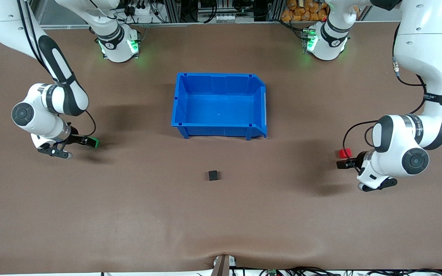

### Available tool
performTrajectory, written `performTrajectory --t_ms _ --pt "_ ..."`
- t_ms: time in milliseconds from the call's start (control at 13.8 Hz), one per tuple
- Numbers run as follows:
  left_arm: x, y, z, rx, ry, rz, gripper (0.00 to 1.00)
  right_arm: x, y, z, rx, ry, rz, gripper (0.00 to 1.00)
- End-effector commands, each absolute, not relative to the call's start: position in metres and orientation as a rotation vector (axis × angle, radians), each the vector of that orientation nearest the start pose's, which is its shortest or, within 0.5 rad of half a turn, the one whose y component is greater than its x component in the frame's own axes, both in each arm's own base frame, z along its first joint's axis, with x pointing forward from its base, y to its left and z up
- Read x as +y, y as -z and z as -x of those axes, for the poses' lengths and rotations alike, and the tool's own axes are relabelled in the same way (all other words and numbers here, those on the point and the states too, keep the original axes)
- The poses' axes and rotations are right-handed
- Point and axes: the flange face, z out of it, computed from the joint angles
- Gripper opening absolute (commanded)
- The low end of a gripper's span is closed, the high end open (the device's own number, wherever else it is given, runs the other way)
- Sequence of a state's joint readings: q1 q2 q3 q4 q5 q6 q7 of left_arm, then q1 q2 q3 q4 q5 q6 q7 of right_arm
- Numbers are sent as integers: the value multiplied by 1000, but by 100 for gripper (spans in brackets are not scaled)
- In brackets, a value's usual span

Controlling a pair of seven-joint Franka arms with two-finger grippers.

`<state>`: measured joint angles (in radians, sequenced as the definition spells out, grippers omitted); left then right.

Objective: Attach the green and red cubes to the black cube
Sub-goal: 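Close the right gripper on the green cube while the left gripper grasps the red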

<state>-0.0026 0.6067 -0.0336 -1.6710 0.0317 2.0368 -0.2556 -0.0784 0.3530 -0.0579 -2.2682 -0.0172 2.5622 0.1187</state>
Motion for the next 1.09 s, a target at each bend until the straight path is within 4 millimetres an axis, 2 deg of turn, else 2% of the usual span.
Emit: performTrajectory --t_ms 0,291,509,799,1017 --pt "-14 -218 -644 -307 -357 3056 100 -59 -192 -526 367 -93 3151 100" --pt "-11 -209 -640 -310 -371 3054 100 -56 -183 -524 344 -106 3154 100" --pt "-5 -204 -639 -270 -385 3061 78 -56 -177 -524 341 -111 3155 100" --pt "11 -190 -637 -256 -416 3067 71 -56 -176 -525 336 -99 3155 100" --pt "10 -187 -636 -255 -424 3067 71 -57 -174 -524 338 -103 3155 100"
